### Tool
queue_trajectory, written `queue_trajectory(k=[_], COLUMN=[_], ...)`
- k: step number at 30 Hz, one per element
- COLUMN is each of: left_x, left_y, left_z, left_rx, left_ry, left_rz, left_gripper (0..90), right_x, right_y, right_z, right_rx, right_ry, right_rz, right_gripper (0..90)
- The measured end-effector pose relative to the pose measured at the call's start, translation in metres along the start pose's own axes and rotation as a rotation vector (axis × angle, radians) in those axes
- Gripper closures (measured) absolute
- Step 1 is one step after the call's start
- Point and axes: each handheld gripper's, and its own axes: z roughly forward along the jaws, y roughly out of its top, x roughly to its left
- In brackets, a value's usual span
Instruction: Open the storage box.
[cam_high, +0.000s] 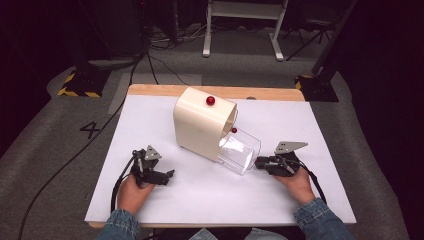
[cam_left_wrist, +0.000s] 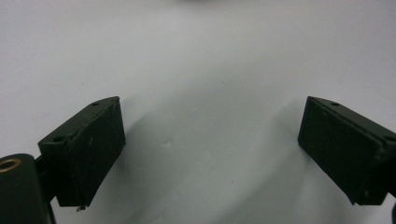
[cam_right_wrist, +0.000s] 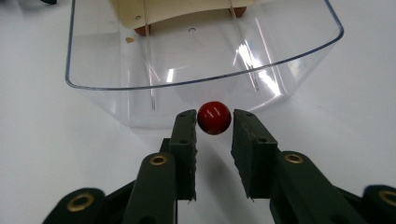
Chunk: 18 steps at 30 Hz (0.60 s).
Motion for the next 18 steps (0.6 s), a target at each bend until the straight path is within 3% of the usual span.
queue_trajectory(k=[8,18], left_x=[0.000,0.000], left_y=[0.000,0.000], left_z=[0.000,0.000], left_rx=[0.001,0.001], left_ry=[0.001,0.001], left_rz=[0.000,-0.001], left_gripper=[7.4,7.5], right_x=[0.003,0.009], right_y=[0.002,0.020], right_z=[-0.010,-0.043], right_rx=[-0.020,-0.094], right_ry=[0.000,-0.017], right_rz=[-0.011,-0.026], right_gripper=[65.8,60.4])
